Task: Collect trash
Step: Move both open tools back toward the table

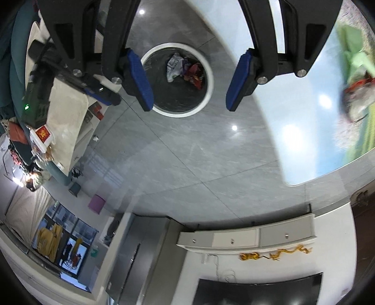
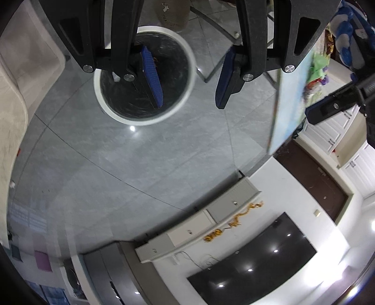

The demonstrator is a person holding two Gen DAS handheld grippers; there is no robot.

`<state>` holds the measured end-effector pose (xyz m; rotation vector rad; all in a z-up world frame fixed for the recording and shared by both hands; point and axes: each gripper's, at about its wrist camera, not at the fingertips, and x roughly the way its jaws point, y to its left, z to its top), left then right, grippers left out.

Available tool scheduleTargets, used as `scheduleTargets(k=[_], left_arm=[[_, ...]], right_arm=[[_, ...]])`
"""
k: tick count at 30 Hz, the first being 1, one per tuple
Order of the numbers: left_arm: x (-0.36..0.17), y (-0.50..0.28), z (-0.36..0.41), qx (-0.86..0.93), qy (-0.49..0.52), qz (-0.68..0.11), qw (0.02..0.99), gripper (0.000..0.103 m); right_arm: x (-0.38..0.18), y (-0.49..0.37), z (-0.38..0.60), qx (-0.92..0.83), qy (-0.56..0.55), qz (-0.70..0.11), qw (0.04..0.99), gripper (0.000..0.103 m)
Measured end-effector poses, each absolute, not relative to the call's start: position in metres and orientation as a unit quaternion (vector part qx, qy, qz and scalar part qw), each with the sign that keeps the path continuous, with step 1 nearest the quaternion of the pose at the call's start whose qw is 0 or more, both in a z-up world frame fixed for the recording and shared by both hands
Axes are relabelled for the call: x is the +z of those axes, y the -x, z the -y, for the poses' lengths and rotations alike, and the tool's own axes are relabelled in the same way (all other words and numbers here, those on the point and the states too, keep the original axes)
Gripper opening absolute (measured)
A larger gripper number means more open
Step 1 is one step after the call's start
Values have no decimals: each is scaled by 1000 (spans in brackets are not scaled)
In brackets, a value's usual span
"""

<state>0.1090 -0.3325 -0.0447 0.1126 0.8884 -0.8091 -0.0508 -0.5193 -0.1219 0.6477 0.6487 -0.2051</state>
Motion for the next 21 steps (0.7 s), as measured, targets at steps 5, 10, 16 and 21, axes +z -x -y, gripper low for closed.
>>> scheduleTargets(k=[5, 10, 16, 21], left_arm=[[-34, -112, 276, -353, -41, -405, 842, 62], [-29, -117, 215, -319, -23, -396, 861, 62], [-32, -122, 131, -258, -14, -387, 885, 62], [-44, -123, 48, -188, -13, -384, 904, 62]], right_arm=[[-96, 39, 488, -72, -288, -306, 905, 46], [-76, 17, 450, -38, -263, -306, 914, 46], [-62, -15, 398, 7, -226, -320, 920, 46], [-64, -44, 352, 43, -198, -342, 918, 47]])
